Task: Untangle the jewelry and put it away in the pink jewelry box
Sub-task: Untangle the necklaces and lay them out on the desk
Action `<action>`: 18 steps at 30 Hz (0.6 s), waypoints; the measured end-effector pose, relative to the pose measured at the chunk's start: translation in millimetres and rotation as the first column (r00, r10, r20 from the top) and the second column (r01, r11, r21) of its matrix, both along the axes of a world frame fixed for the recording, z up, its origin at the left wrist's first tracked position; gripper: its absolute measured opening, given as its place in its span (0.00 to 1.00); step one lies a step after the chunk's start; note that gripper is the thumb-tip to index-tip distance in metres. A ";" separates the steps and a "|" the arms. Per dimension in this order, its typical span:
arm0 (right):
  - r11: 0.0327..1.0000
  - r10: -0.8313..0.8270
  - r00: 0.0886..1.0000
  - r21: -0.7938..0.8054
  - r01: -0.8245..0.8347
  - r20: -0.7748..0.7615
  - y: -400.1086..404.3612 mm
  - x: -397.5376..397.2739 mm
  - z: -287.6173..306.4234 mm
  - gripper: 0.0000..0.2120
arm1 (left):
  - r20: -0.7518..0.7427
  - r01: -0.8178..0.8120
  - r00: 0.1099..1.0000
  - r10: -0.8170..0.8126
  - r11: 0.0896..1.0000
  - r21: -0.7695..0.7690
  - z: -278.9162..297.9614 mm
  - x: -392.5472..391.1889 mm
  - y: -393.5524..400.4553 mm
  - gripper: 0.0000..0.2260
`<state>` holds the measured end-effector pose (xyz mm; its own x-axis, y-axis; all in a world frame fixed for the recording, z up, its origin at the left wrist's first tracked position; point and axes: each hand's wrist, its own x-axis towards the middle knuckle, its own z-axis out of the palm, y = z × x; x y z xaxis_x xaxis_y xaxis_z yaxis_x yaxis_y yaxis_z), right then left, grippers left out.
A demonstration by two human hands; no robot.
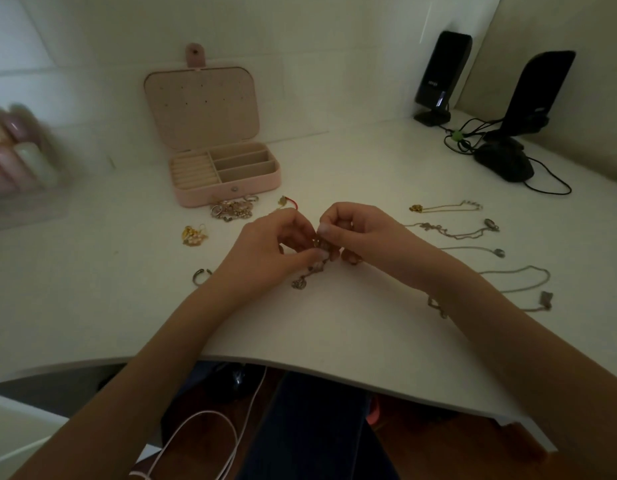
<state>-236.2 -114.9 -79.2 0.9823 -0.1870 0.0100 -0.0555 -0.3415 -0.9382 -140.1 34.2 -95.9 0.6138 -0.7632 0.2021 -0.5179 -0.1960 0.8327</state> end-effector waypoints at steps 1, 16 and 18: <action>1.000 -0.015 1.000 0.020 0.015 0.002 -1.2 0.2 -0.5 0.05 | -0.007 0.004 1.000 -0.004 1.000 -0.001 0.6 1.0 -0.8 0.08; 0.996 -0.001 1.000 0.093 -0.001 0.018 -10.3 -7.1 5.7 0.02 | -0.372 -0.089 0.928 -0.012 0.963 -0.253 22.5 11.9 -6.7 0.06; 0.997 -0.001 1.000 0.073 0.001 0.006 -11.6 -7.6 5.7 0.04 | -0.429 -0.146 0.903 0.008 0.946 -0.288 25.9 13.3 -6.8 0.06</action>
<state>-243.8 -126.4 -73.5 0.9821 -0.1883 0.0027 -0.0496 -0.2725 -0.9609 -126.8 27.5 -70.0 0.7471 -0.6520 0.1296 -0.1032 0.0789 0.9915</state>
